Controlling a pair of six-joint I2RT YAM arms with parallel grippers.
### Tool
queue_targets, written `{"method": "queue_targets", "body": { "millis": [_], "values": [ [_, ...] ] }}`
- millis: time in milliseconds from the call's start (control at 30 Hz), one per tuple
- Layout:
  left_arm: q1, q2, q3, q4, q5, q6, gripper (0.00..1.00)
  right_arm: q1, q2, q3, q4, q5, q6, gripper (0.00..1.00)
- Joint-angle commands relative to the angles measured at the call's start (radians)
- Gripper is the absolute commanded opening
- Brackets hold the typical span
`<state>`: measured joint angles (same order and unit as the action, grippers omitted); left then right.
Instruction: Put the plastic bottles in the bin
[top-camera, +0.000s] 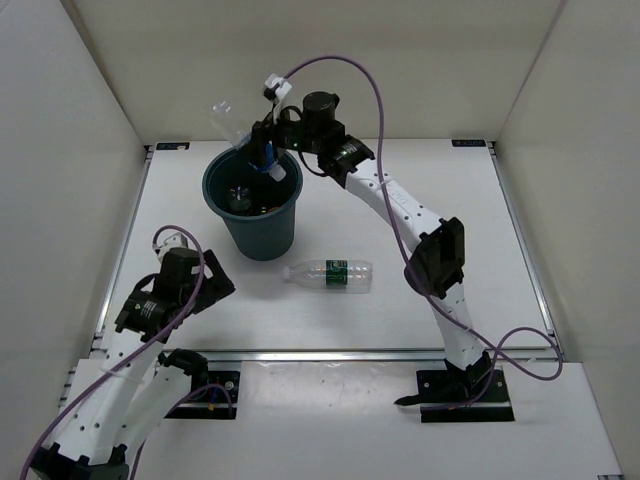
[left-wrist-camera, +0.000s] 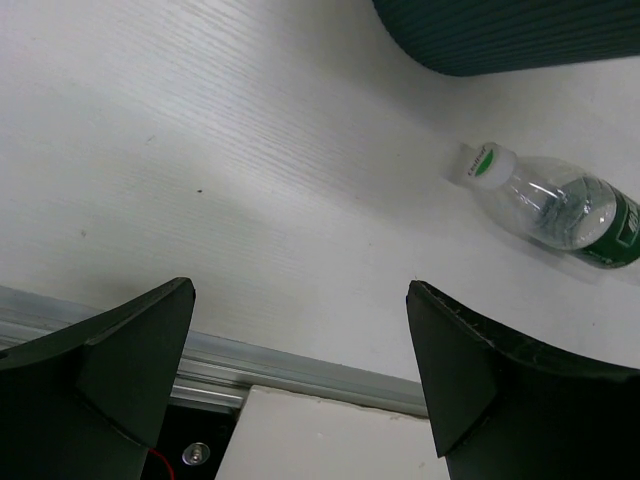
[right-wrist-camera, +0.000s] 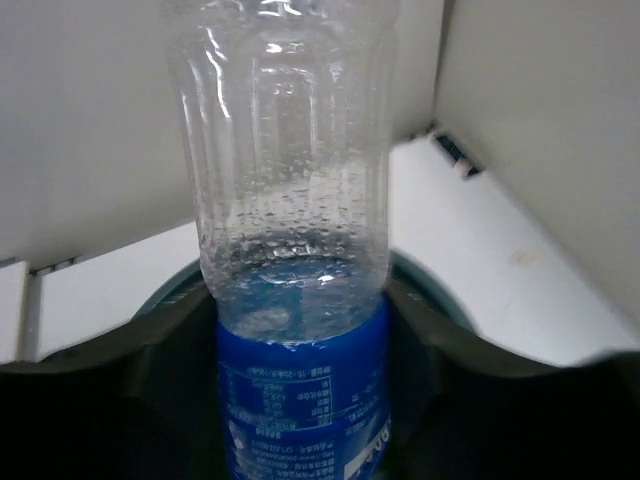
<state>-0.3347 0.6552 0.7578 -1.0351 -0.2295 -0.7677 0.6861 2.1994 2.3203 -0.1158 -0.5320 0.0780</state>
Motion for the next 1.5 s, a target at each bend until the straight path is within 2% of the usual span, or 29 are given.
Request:
{"method": "queue_targets", "body": {
  "millis": [0,33,67,167,333,433,533,600,633,700,767,833,933,967,1033,1167,1300,1467],
  "values": [
    [-0.030,-0.014,-0.018,0.047,0.058,0.080,0.99,0.007,-0.038,0.036,-0.001,-0.056,0.029,0.73],
    [-0.044,-0.015,-0.020,0.064,0.059,0.097,0.98,0.013,-0.044,0.042,-0.010,-0.051,0.019,0.89],
    [-0.049,-0.019,-0.021,0.079,0.073,0.097,0.99,0.009,-0.053,0.044,-0.022,-0.042,0.013,0.95],
    [-0.066,0.004,-0.021,0.138,0.149,0.162,0.99,0.013,-0.082,0.044,-0.060,-0.014,-0.010,1.00],
    [-0.115,0.087,0.000,0.249,0.301,0.315,0.99,-0.011,-0.182,0.004,-0.186,0.056,-0.040,0.99],
    [-0.200,0.181,0.023,0.294,0.401,0.418,0.99,-0.042,-0.298,-0.099,-0.252,0.092,-0.049,0.99],
    [-0.369,0.309,0.060,0.305,0.380,0.522,0.99,-0.085,-0.477,-0.318,-0.288,0.139,-0.055,1.00],
    [-0.423,0.360,0.083,0.320,0.366,0.568,0.99,-0.124,-0.608,-0.558,-0.274,0.196,-0.044,0.99],
    [-0.426,0.375,0.101,0.335,0.381,0.600,0.99,-0.143,-0.701,-0.628,-0.251,0.204,-0.029,0.99],
    [-0.432,0.426,0.141,0.368,0.409,0.640,0.98,-0.224,-0.873,-0.891,-0.219,0.211,0.003,0.99],
    [-0.444,0.489,0.193,0.363,0.427,0.715,0.99,-0.322,-0.952,-1.017,-0.263,0.217,0.054,0.99],
    [-0.477,0.575,0.265,0.353,0.403,0.806,0.99,-0.410,-1.009,-1.094,-0.385,0.234,0.051,0.99],
    [-0.507,0.688,0.369,0.331,0.398,0.928,0.99,-0.526,-1.110,-1.240,-0.462,0.319,0.060,0.99],
    [-0.507,0.705,0.399,0.337,0.404,0.973,0.99,-0.546,-1.160,-1.260,-0.470,0.319,0.063,0.99],
    [-0.506,0.773,0.432,0.352,0.426,1.033,0.98,-0.664,-1.242,-1.341,-0.482,0.275,0.083,0.99],
    [-0.515,0.837,0.417,0.385,0.466,1.200,0.98,-0.804,-1.323,-1.397,-0.524,0.216,0.066,0.99],
    [-0.540,0.860,0.399,0.501,0.377,1.308,0.99,-0.806,-1.327,-1.401,-0.588,0.236,0.054,0.99],
    [-0.480,0.963,0.488,0.507,0.499,1.315,0.99,-0.754,-1.330,-1.432,-0.590,0.238,0.062,1.00]
  ]
}}
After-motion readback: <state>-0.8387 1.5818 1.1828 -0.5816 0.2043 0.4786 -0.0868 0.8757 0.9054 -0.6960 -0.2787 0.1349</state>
